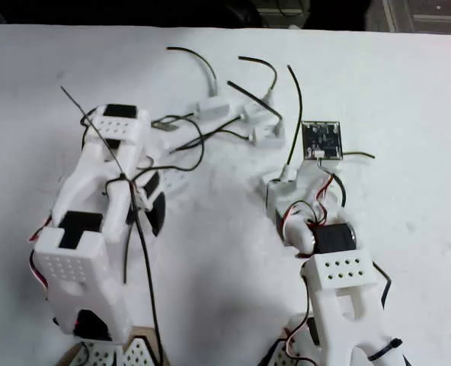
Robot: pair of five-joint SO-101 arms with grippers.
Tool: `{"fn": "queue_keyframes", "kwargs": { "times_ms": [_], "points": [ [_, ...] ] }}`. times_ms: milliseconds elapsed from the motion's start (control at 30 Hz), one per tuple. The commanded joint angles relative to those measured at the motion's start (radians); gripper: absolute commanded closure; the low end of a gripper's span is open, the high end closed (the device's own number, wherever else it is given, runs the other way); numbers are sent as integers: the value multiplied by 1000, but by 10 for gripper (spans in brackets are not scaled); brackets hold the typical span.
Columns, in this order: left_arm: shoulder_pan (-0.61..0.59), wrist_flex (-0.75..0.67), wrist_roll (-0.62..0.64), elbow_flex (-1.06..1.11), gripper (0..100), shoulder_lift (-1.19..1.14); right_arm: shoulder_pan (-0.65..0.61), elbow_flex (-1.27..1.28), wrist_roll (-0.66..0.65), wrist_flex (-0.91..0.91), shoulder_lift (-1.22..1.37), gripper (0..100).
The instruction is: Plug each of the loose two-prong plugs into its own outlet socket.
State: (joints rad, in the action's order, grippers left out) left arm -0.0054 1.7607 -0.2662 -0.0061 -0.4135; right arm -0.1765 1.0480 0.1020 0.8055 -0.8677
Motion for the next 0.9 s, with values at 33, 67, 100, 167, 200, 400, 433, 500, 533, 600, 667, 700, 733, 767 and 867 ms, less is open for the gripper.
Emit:
{"fn": "queue_keyframes", "kwargs": {
  "times_ms": [33, 67, 100, 167, 200, 400, 433, 500, 533, 600, 667, 700, 733, 767, 867],
  "points": [
    [-70, 9, -8, -20, 771, 165, -19, -48, 5, 4, -33, 981],
    [-91, 5, -25, -14, 771, 208, -31, -48, 5, -2, -33, 981],
    [-116, 2, -34, -11, 771, 248, -47, -51, 5, -4, -33, 981],
    [-174, -14, -40, 21, 771, 318, -90, -51, 2, -22, -33, 981],
    [-200, -37, -40, 52, 771, 346, -114, -51, 0, -44, -33, 981],
    [-314, -279, -78, 338, 771, 409, -300, -43, -2, -188, -22, 981],
    [-328, -322, -94, 385, 771, 415, -329, -43, -3, -213, -22, 981],
    [-348, -396, -109, 463, 771, 426, -375, -43, -37, -269, -21, 981],
    [-354, -433, -112, 500, 771, 433, -392, -35, -57, -305, -13, 981],
    [-355, -505, -114, 565, 771, 449, -418, -21, -91, -392, 22, 981],
    [-354, -572, -114, 620, 771, 466, -438, -18, -104, -447, 82, 981],
    [-351, -606, -114, 644, 771, 475, -447, -23, -100, -461, 119, 981],
    [-349, -637, -114, 671, 771, 486, -455, -25, -98, -472, 145, 981],
    [-348, -654, -114, 686, 771, 499, -466, -25, -94, -475, 173, 981],
    [-348, -660, -140, 695, 769, 564, -510, -25, -43, -464, 185, 981]
  ]
}}
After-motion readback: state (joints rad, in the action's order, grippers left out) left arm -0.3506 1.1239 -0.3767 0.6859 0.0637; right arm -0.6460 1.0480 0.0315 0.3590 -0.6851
